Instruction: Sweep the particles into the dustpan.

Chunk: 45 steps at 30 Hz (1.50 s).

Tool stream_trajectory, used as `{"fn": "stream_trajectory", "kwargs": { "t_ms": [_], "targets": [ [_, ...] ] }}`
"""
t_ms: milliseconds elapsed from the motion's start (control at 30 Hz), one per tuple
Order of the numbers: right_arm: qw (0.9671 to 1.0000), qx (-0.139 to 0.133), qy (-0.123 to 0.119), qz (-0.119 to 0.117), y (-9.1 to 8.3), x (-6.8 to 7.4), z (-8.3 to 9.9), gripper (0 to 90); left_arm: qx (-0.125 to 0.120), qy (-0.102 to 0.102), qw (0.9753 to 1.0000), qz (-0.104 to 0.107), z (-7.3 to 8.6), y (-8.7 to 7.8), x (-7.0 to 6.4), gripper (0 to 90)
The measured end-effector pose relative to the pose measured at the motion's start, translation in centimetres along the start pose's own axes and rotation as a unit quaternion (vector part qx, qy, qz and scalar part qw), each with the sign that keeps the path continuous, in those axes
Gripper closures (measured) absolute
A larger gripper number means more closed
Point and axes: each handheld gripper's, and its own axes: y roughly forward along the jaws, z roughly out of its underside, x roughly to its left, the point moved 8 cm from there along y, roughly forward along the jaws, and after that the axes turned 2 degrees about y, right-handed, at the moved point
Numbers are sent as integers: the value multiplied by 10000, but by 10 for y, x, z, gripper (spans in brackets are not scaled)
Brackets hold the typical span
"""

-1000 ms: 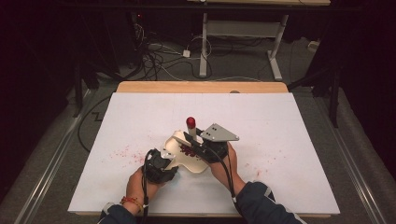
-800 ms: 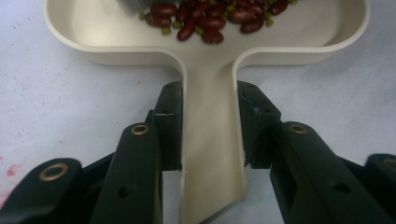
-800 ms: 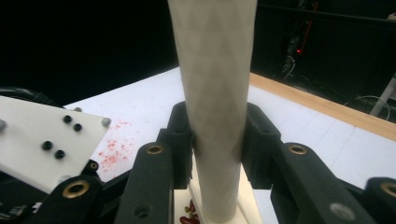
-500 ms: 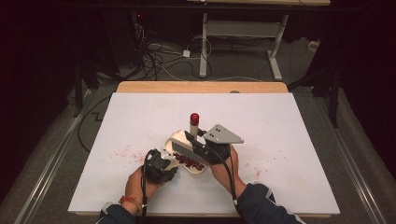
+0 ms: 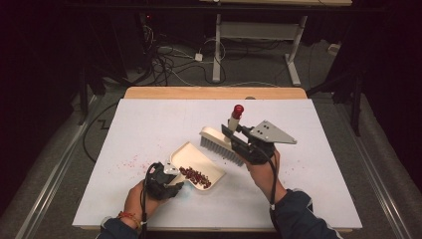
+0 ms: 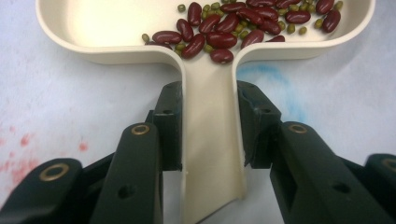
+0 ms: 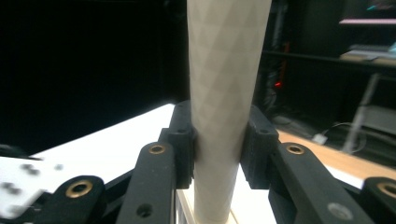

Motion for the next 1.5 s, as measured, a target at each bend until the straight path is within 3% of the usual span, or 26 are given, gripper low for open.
{"fn": "stream_trajectory", "kwargs": {
  "t_ms": [100,200,367,467,567,800,900,933,967,1033,1167,1267,1400,1500],
  "targets": [
    [9995,35,-188,250,-7,-15,0,700,57,5,10000,18,4,-3,0,635],
    [9969,166,-490,586,-9,-29,10,700,121,65,9999,1,5,-6,-2,635],
    [9934,517,-634,799,-9,-45,33,701,131,115,9998,63,5,-8,-9,635],
    [9922,650,-673,818,-9,-46,41,700,130,202,9997,97,4,-8,-15,635],
    [9916,793,-699,743,-9,-40,49,700,123,213,9997,78,2,-3,-18,635],
    [9899,956,-938,464,-10,-5,56,691,114,203,9997,112,-3,0,-20,635],
    [9909,944,-919,287,-14,12,58,692,112,181,9997,103,-3,1,-21,635],
    [9909,944,-919,287,-14,12,58,692,112,181,9997,103,-3,1,-21,635],
    [9913,914,-935,145,-17,25,58,693,109,175,9997,119,-4,1,-20,635],
    [9913,901,-962,2,-19,36,59,694,106,166,9997,132,-4,2,-20,635],
    [9932,733,-882,-212,-22,49,54,701,93,161,9997,133,-4,2,-20,635],
    [9941,631,-837,-275,-25,52,49,701,68,156,9998,137,-5,2,-20,635],
    [9957,511,-722,-278,-29,46,39,701,46,157,9997,162,-4,1,-19,635],
    [9963,395,-760,-94,-34,34,29,701,69,165,9997,175,-3,-1,-18,635]
  ]
}}
